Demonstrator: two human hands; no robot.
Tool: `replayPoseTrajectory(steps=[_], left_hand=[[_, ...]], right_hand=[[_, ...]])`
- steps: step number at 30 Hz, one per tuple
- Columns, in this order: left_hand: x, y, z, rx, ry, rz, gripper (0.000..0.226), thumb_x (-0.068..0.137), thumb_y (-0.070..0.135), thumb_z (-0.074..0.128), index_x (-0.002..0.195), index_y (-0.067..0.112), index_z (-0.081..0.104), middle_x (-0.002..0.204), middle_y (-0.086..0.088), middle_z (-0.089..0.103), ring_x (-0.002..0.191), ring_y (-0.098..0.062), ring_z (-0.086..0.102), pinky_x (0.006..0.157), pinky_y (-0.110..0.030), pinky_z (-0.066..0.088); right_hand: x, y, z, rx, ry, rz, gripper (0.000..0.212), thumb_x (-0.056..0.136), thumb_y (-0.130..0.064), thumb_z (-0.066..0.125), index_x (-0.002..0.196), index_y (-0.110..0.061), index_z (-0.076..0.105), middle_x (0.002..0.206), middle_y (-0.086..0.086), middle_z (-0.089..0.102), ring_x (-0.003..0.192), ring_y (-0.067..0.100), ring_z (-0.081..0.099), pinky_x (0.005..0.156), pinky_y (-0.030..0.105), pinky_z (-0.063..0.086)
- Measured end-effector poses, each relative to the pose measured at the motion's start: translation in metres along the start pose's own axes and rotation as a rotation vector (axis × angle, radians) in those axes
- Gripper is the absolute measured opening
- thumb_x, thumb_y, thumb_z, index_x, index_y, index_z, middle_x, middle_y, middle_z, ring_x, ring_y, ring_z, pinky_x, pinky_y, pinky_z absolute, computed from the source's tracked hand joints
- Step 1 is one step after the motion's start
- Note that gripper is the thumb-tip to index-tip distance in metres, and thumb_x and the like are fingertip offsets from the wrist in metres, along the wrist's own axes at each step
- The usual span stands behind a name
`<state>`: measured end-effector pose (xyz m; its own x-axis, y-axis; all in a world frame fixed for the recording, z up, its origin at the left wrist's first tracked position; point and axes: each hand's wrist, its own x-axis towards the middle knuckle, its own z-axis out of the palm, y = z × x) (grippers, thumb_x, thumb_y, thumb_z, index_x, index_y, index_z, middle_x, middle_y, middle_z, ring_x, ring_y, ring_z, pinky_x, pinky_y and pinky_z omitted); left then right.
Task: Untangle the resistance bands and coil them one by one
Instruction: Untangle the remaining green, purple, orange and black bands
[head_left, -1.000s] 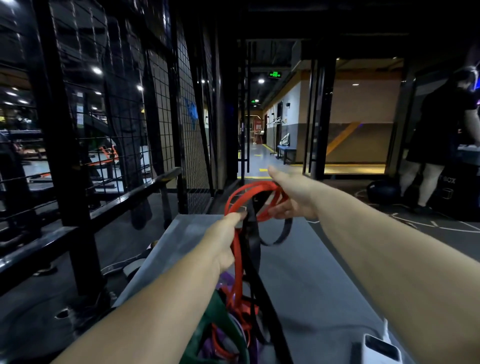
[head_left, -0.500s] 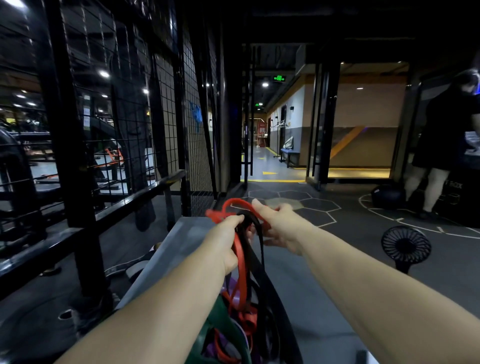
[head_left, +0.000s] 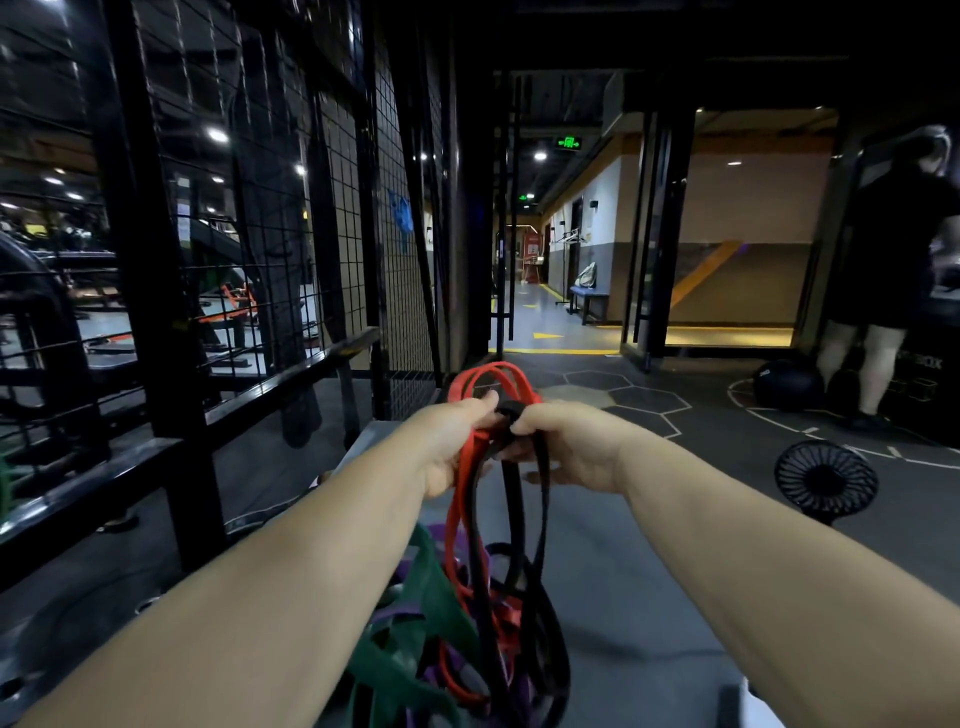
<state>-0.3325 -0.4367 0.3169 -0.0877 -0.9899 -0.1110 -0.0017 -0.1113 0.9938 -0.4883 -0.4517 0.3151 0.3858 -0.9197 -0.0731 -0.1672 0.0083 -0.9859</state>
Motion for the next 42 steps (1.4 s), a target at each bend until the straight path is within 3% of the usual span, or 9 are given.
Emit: replayPoseTrajectory(steps=[5,9,12,15,20,28,31,38,42], left_hand=[[0.004,-0.003,0.003,0.032,-0.104,0.029,0.034,0.097,0.036,0.053,0.095,0.007,0.070,0.081,-0.006,0.068,0.084,-0.026,0.063,0.093,-0.043,0.051],[0.002,0.002,0.003,0.064,-0.089,0.020,0.036,0.098,0.038,0.050,0.083,0.010,0.066,0.068,0.000,0.064,0.068,-0.016,0.061,0.064,-0.027,0.053],[-0.003,0.006,0.002,0.106,-0.030,0.009,0.042,0.101,0.041,0.044,0.079,0.011,0.062,0.060,-0.002,0.062,0.046,-0.009,0.056,0.047,-0.018,0.045],[0.005,0.005,-0.006,0.072,0.124,0.021,0.047,0.098,0.050,0.043,0.069,0.014,0.050,0.072,-0.008,0.064,0.049,-0.015,0.044,0.051,-0.024,0.036],[0.022,-0.007,-0.039,0.069,0.337,0.026,0.057,0.085,0.066,0.053,0.066,0.011,0.051,0.069,-0.009,0.065,0.053,-0.021,0.046,0.075,-0.037,0.052],[0.023,-0.008,-0.051,0.064,0.345,-0.024,0.054,0.093,0.061,0.045,0.086,0.009,0.059,0.049,-0.001,0.055,0.037,-0.012,0.045,0.041,-0.020,0.033],[0.020,-0.010,-0.050,0.158,0.322,-0.090,0.049,0.095,0.061,0.040,0.100,0.014,0.054,0.048,-0.001,0.050,0.028,-0.011,0.038,0.037,-0.017,0.026],[0.018,-0.028,-0.060,0.410,0.355,-0.135,0.056,0.096,0.060,0.037,0.074,0.012,0.055,0.046,-0.003,0.047,0.038,-0.017,0.036,0.047,-0.022,0.025],[0.018,-0.041,-0.071,0.445,0.352,-0.173,0.051,0.099,0.056,0.033,0.082,0.012,0.053,0.054,-0.003,0.043,0.038,-0.013,0.034,0.042,-0.019,0.024]], right_hand=[[-0.001,0.004,0.004,-0.014,0.007,-0.057,0.005,0.091,-0.017,0.066,0.096,-0.019,0.066,0.090,0.003,0.073,0.081,0.021,0.070,0.084,0.039,0.051],[-0.002,0.000,0.009,0.030,0.027,-0.037,0.015,0.095,-0.003,0.056,0.086,-0.014,0.062,0.072,0.004,0.068,0.062,0.018,0.067,0.072,0.036,0.053],[-0.003,-0.008,0.009,-0.033,0.005,-0.031,0.016,0.095,-0.003,0.055,0.083,-0.011,0.060,0.064,0.005,0.055,0.042,0.009,0.045,0.055,0.026,0.047],[-0.007,-0.021,0.003,-0.190,0.079,-0.058,0.012,0.091,-0.004,0.064,0.090,-0.008,0.052,0.061,0.006,0.045,0.040,0.009,0.034,0.046,0.024,0.034],[-0.021,-0.052,-0.022,-0.338,0.289,-0.186,0.068,0.083,-0.010,0.075,0.142,-0.010,0.041,0.074,0.005,0.054,0.056,0.013,0.050,0.046,0.023,0.038],[-0.036,-0.079,-0.044,-0.043,0.395,-0.553,0.008,0.090,-0.012,0.067,0.096,-0.012,0.072,0.072,0.008,0.046,0.046,0.006,0.035,0.044,0.014,0.040],[-0.038,-0.084,-0.042,0.083,0.444,-0.670,0.012,0.091,-0.009,0.065,0.084,-0.016,0.071,0.060,0.001,0.043,0.045,0.007,0.031,0.041,0.013,0.036],[-0.045,-0.085,-0.035,0.377,0.683,-0.774,0.011,0.097,-0.015,0.058,0.092,-0.019,0.066,0.073,-0.004,0.059,0.056,0.002,0.049,0.051,0.015,0.041],[-0.039,-0.079,-0.044,0.381,0.805,-0.769,0.013,0.098,-0.020,0.057,0.104,-0.016,0.067,0.064,-0.004,0.053,0.052,0.003,0.048,0.050,0.019,0.042]])
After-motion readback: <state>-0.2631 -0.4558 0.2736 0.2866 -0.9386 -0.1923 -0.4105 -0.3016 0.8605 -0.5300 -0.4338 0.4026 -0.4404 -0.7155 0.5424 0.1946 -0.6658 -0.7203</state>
